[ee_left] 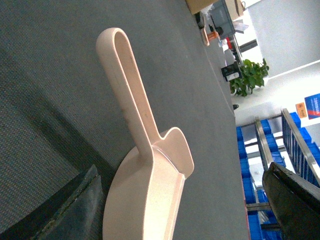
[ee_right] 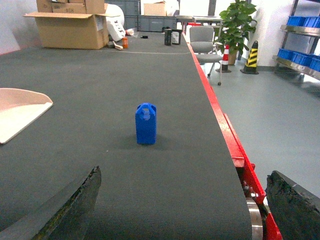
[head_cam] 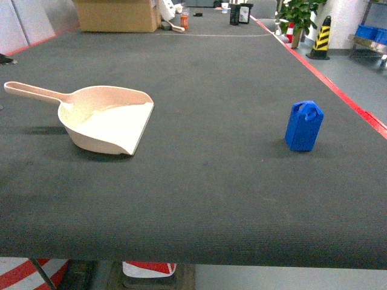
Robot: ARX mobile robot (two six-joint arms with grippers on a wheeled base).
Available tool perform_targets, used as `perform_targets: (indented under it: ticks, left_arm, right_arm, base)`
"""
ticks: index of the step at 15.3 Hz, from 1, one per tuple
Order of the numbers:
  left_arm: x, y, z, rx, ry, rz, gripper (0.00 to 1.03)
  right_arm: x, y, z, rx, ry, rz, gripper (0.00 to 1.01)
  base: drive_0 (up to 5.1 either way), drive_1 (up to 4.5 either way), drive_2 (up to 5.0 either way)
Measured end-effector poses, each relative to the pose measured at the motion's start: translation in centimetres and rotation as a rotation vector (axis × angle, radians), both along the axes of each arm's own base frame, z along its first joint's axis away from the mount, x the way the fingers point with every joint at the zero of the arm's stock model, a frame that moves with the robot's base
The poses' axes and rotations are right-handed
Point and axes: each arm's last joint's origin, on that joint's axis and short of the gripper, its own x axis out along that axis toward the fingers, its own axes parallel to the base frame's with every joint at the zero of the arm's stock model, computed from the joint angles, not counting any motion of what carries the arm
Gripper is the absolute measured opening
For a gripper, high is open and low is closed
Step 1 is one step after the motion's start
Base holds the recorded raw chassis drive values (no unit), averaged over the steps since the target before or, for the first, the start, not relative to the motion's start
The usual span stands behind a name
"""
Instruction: Place part in tray to right shelf
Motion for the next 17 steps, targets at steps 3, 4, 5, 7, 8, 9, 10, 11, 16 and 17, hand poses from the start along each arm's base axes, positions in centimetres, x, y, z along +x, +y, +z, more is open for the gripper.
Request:
perform_targets:
  ticks: [3,4,5,7,8,9,10,11,16,17]
  left_arm:
    - [3.0,0.3,-2.0,-0.011,0.055,-0.003,0.98]
    - [3.4,0.4,-2.2,-0.013,0.059,-0.003,0.98]
    - [3.7,0.4,-2.3,-0.014,0.063,-0.005,0.98]
    - [4.5,0.4,-2.5,-0.014,0.061,-0.01,0.98]
    - [5.4,0.6,-2.6,-0.014,0.062,-0.012,0.98]
    - [6.4,0.7,-2.7,-0.014,0.061,-0.012,0.98]
    - [7.4,0.9,-2.8,-0.014,0.062,-0.013,0.98]
    - [8.2,1.1,-3.1,-0.014,0.06,-0.013,0.98]
    - [12.4,2.0,-3.6,-0.037,-0.001,-0.01,0.62]
    - [12.4,2.0,-3.5,-0.05,-0.017,-0.01,0.44]
  right_arm:
    - [0.0,0.0,0.0,0.0,0.0,0.0,0.98]
    - [0.0,0.0,0.0,0.0,0.0,0.0,0.98]
    - [0.0,0.0,0.0,0.0,0.0,0.0,0.98]
    - [0.0,0.0,0.0,0.0,0.0,0.0,0.98]
    - [0.0,0.0,0.0,0.0,0.0,0.0,0.98]
    - [0.0,0.0,0.0,0.0,0.0,0.0,0.98]
    - [0.0,0.0,0.0,0.0,0.0,0.0,0.98]
    - [0.0,0.0,0.0,0.0,0.0,0.0,0.98]
    - [0.0,0.0,0.0,0.0,0.0,0.0,0.98]
    - [0.0,0.0,0.0,0.0,0.0,0.0,0.98]
  base:
    - [0.0,0.0,0.0]
    - [0.0,0.0,0.0]
    - [0.0,0.0,0.0]
    - [0.0,0.0,0.0]
    - [0.0,0.0,0.0]
    - [0.0,0.0,0.0]
    - [0.0,0.0,0.0]
    - [0.0,0.0,0.0]
    - [0.0,0.0,0.0]
    - [0.0,0.0,0.0]
